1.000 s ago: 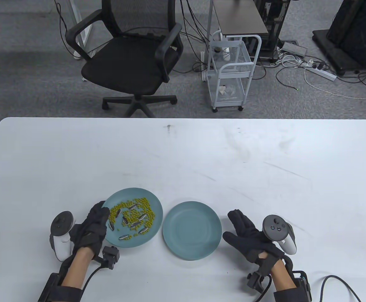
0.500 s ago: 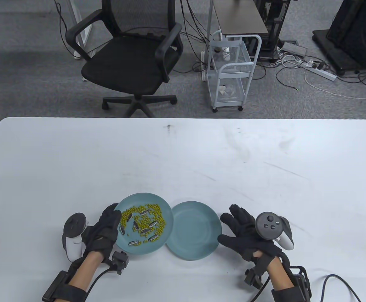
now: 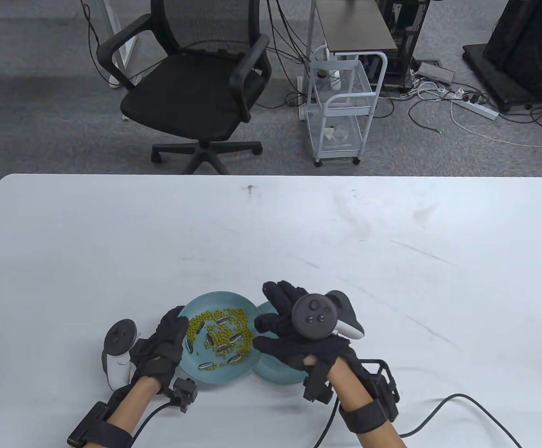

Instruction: Pick sunflower seeds with hand pinch into plate

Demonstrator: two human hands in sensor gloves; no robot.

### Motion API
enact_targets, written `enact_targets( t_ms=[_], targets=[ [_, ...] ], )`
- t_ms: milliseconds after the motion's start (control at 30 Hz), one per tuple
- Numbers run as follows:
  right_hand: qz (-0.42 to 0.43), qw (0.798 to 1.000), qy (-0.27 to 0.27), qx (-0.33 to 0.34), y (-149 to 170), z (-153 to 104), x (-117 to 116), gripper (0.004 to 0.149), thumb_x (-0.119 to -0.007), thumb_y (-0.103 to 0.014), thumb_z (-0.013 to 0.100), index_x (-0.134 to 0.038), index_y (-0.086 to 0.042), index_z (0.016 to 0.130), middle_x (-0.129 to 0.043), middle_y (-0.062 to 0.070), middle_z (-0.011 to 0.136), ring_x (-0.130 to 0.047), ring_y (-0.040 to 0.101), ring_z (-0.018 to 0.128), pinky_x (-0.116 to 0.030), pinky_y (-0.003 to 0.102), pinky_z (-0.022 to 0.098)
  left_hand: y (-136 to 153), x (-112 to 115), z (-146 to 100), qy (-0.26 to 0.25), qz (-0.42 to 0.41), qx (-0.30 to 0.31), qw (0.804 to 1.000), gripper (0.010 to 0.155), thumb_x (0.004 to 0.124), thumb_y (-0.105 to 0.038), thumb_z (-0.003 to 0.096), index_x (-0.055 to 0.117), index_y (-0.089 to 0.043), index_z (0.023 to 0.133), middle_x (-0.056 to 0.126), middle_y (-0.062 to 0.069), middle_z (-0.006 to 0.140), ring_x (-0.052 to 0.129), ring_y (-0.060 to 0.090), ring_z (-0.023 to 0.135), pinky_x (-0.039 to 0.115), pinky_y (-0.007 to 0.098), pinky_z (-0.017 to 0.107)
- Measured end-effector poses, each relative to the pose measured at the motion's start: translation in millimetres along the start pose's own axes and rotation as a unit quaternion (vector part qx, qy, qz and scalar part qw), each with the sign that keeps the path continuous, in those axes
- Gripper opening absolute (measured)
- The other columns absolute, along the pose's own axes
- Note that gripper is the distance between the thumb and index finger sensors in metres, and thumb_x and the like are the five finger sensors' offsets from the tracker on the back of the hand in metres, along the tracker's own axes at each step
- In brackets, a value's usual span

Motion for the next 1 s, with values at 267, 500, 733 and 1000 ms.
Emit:
enact_targets(
  t_ms=[267,500,733,1000],
  targets=[
    [0.003,0.998,-0.052,-0.04,-20.3,63.0,-32.1,0.051,-0.076,-0.031,0.06,-0.076,0.014,0.085,-0.01,0.033,0.108,-0.001,0.06,0.092,-0.004,0.073,0.058,6.2,1.1,1.0,0.003,-0.021,-0.011,1.0,0.049,0.057,-0.036,0.0635,0.041,-0.016,0.106,0.084,0.015,0.08,0.104,0.024,0.043,0.085,0.04,0.032],
    [-0.02,0.995,-0.067,-0.073,-9.6,70.1,-54.6,0.049,-0.073,-0.028,0.06,-0.079,0.015,0.082,-0.012,0.033,0.108,-0.002,0.061,0.092,-0.004,0.073,0.059,6.0,0.9,1.6,-0.001,-0.011,-0.006,1.0,0.05,0.057,-0.036,0.0637,0.04,-0.016,0.106,0.084,0.015,0.082,0.104,0.024,0.044,0.085,0.04,0.033],
    [-0.062,0.99,-0.077,-0.101,-0.9,72.7,-68.1,0.05,-0.073,-0.027,0.06,-0.076,0.016,0.085,-0.012,0.033,0.108,-0.001,0.06,0.092,-0.004,0.073,0.059,5.8,3.5,0.5,-0.001,-0.007,-0.007,1.0,0.05,0.056,-0.036,0.0639,0.039,-0.016,0.106,0.083,0.015,0.082,0.103,0.025,0.045,0.085,0.04,0.033],
    [-0.168,0.978,-0.044,-0.119,-12.5,74.5,-72.4,0.045,-0.087,-0.024,0.053,-0.084,0.014,0.078,-0.028,0.035,0.109,-0.016,0.063,0.095,-0.014,0.076,0.061,3.7,9.9,-1.5,-0.007,0.008,-0.002,1.0,0.05,0.057,-0.035,0.0633,0.04,-0.015,0.105,0.084,0.015,0.082,0.105,0.024,0.044,0.086,0.039,0.033]
  ],
)
Point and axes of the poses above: the tracker on the back of each hand, its own y axis roughly to the little-finger side, its own z axis roughly from the wrist to the fingertips, x = y × z, the point moved 4 cm from there along z, roughly from the wrist to the fingertips
